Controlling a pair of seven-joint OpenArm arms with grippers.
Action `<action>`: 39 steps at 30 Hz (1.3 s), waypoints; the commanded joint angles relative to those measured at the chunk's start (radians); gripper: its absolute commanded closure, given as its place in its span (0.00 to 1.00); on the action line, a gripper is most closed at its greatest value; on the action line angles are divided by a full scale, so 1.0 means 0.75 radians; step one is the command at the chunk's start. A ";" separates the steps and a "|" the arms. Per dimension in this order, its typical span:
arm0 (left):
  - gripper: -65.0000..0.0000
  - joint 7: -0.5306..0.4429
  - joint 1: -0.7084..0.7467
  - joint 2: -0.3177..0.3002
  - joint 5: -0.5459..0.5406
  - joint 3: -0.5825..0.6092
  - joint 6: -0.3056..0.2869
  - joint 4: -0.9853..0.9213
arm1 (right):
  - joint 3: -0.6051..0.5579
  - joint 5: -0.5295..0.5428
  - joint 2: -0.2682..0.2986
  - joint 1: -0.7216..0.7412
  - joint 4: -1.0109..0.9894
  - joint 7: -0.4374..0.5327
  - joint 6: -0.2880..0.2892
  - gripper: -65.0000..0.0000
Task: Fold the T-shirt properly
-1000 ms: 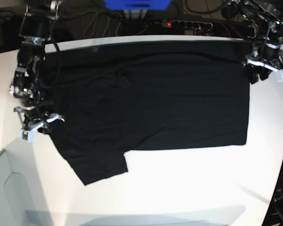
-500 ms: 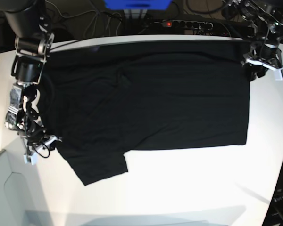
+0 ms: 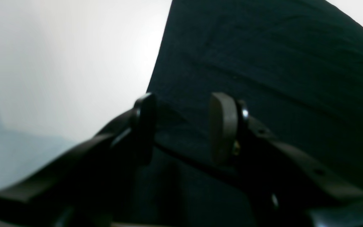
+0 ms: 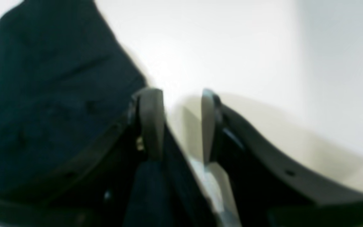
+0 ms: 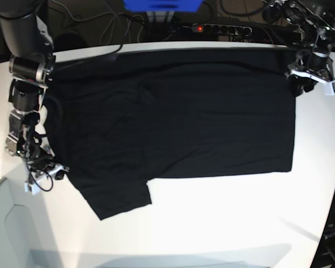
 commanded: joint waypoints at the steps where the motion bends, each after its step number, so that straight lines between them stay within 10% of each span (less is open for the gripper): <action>1: 0.58 -0.029 0.001 -0.019 -0.021 -0.004 0.003 0.016 | 0.001 0.001 0.015 0.030 0.014 -0.004 0.018 0.68; 27: 0.58 -0.027 -0.028 -0.021 -0.021 0.004 0.003 -0.089 | -0.085 0.001 -0.077 -0.109 0.018 -0.008 0.020 0.69; 34: 0.58 -0.017 -0.073 -0.021 -0.021 0.004 0.003 -0.070 | -0.179 0.001 -0.079 -0.109 0.018 -0.008 0.020 1.00; 39: 0.58 -0.015 -0.134 -0.021 -0.021 0.006 0.003 -0.070 | -0.204 0.001 -0.081 -0.109 0.018 -0.008 0.020 1.00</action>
